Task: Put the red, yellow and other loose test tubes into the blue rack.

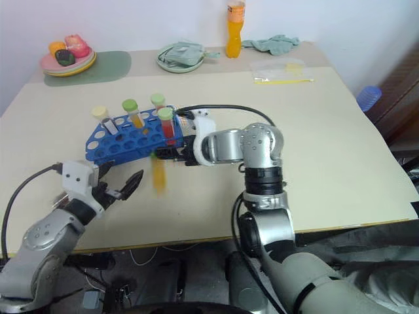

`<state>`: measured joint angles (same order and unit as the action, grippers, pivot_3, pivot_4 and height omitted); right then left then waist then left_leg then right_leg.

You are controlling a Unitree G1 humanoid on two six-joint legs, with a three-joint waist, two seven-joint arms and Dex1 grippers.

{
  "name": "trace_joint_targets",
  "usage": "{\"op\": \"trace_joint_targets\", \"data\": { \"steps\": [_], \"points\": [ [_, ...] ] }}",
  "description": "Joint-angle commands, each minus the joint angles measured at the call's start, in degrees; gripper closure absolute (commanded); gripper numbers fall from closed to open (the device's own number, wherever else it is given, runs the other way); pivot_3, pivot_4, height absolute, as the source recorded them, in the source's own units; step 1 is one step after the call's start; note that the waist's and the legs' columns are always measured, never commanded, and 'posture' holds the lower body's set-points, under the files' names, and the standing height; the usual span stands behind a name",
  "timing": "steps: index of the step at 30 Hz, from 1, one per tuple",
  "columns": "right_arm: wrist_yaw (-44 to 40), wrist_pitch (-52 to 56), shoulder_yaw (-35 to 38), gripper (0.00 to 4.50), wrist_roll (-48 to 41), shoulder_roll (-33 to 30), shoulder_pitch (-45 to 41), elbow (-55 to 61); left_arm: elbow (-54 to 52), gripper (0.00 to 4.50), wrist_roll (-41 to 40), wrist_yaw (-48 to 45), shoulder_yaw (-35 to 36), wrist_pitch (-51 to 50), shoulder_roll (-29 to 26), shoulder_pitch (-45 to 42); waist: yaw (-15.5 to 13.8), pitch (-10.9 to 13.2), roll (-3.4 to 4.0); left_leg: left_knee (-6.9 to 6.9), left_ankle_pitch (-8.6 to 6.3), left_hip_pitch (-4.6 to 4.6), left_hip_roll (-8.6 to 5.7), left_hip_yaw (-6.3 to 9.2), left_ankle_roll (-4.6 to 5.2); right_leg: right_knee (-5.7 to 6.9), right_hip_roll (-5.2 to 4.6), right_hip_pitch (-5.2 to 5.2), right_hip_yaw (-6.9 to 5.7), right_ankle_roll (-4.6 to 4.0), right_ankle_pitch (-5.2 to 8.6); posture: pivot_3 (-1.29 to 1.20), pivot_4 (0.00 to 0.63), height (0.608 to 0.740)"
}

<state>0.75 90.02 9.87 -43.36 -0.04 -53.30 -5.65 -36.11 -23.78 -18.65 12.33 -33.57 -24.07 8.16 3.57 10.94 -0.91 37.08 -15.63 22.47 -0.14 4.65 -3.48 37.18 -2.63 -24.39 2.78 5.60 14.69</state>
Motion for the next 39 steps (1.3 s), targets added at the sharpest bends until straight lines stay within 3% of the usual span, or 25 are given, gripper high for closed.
{"op": "trace_joint_targets", "data": {
  "steps": [1, 4, 8, 16, 22, 25, 27, 31, 32, 35, 38, 39],
  "points": [
    [-4.39, -3.01, -1.51, 0.08, 0.92, -2.81, 1.86, 3.20, -1.44, 0.00, -0.27, 3.05, -2.59, -9.74, -1.29, -2.60, 0.19, 0.02, 0.03, -0.01, 0.00, 0.00, 0.00, 0.00, 0.00, 0.00, 0.01, 0.00, 0.00, 0.00, 0.00, 0.00, 0.150, 0.740],
    [-6.44, -4.73, -2.47, 0.08, 1.70, -4.09, 2.84, 4.83, -2.15, 0.00, -1.13, 7.71, -3.76, -21.79, -0.60, -6.27, 0.63, 0.03, 0.04, -0.02, 0.00, -0.01, 0.02, 0.00, 0.00, 0.03, 0.06, -0.03, 0.01, 0.00, 0.00, 0.00, 0.150, 0.740],
    [-9.12, -6.22, -3.81, 0.08, 1.93, -5.28, 4.08, 8.04, -1.45, 0.00, -2.61, 14.05, -0.47, -35.59, 5.46, -13.09, 0.35, 0.03, 0.05, -0.02, 0.00, -0.03, 0.03, 0.02, 0.01, 0.06, 0.08, -0.04, 0.02, 0.01, 0.00, 0.00, 0.150, 0.740],
    [-17.23, -7.56, -9.16, 0.08, 1.39, -11.18, 7.22, 15.26, -0.72, 0.00, 6.39, 27.04, 5.02, -57.16, 16.48, -25.15, -0.24, 0.01, 0.01, 0.05, 0.00, -0.05, -0.02, 0.03, 0.00, 0.07, 0.03, 0.02, 0.00, 0.02, -0.01, 0.00, 0.150, 0.740],
    [-19.66, -7.60, -9.92, 0.08, 1.67, -13.39, 8.21, 16.17, 3.87, 0.00, 11.23, 35.20, 6.00, -58.93, 21.19, -29.05, 0.46, -0.03, 0.06, -0.02, 0.00, -0.15, 0.01, 0.04, -0.01, 0.12, 0.10, 0.03, 0.04, 0.01, 0.00, 0.00, 0.150, 0.740],
    [-23.50, -7.51, -11.14, 0.08, 0.69, -16.99, 8.99, 17.87, 6.49, 0.00, 10.54, 38.20, 4.30, -58.93, 20.16, -29.27, 0.34, -0.04, 0.07, 0.00, 0.01, -0.16, 0.00, 0.03, -0.01, 0.13, 0.08, 0.03, 0.05, 0.01, -0.01, 0.00, 0.150, 0.740],
    [-28.44, -8.97, -13.77, 0.08, 0.28, -22.19, 10.11, 20.19, 7.12, 0.00, 8.69, 39.16, 4.77, -58.93, 20.71, -28.99, 0.10, -0.07, 0.08, 0.01, 0.01, -0.15, -0.02, 0.03, -0.02, 0.13, 0.05, 0.05, 0.05, 0.01, 0.00, 0.00, 0.150, 0.740],
    [-42.92, -23.62, -23.99, 0.08, 6.54, -37.84, 14.22, 26.61, 6.99, 0.00, 5.81, 42.44, 5.81, -58.93, 22.83, -28.92, -0.04, -0.12, 0.13, 0.03, 0.00, -0.16, -0.05, 0.00, -0.02, 0.04, 0.02, 0.11, 0.04, 0.06, 0.02, 0.00, 0.150, 0.740],
    [-45.76, -28.24, -25.72, 0.08, 9.01, -40.77, 15.17, 26.48, 6.80, 0.00, 5.15, 44.19, 7.54, -58.93, 25.56, -29.51, 0.11, -0.14, 0.16, 0.03, 0.00, -0.20, -0.05, -0.02, -0.02, 0.01, 0.03, 0.16, 0.05, 0.08, 0.03, 0.00, 0.150, 0.740],
    [-50.95, -37.14, -28.35, 0.08, 13.66, -45.03, 16.95, 25.12, 6.50, 0.00, 2.87, 48.76, 10.83, -58.93, 30.27, -30.73, 0.21, -0.16, 0.18, 0.01, 0.00, -0.32, -0.04, -0.04, -0.02, 0.01, 0.04, 0.27, 0.06, 0.10, 0.04, 0.00, 0.150, 0.740],
    [-52.51, -40.24, -29.07, 0.00, 15.84, -44.84, 17.32, 23.46, 6.33, 0.85, 2.47, 54.46, 14.52, -58.93, 34.00, -32.94, 0.17, -0.16, 0.17, 0.03, 0.00, -0.32, -0.05, -0.05, -0.03, -0.03, 0.03, 0.32, 0.09, 0.12, 0.06, 0.00, 0.150, 0.740],
    [-52.73, -40.72, -29.22, 0.00, 16.38, -44.53, 17.36, 23.06, 6.31, 1.35, 2.10, 56.26, 15.78, -58.93, 35.08, -33.74, -0.14, -0.16, 0.17, 0.03, 0.00, -0.32, -0.05, -0.05, -0.03, -0.03, 0.03, 0.32, 0.09, 0.13, 0.06, 0.00, 0.150, 0.740]
  ]
}}
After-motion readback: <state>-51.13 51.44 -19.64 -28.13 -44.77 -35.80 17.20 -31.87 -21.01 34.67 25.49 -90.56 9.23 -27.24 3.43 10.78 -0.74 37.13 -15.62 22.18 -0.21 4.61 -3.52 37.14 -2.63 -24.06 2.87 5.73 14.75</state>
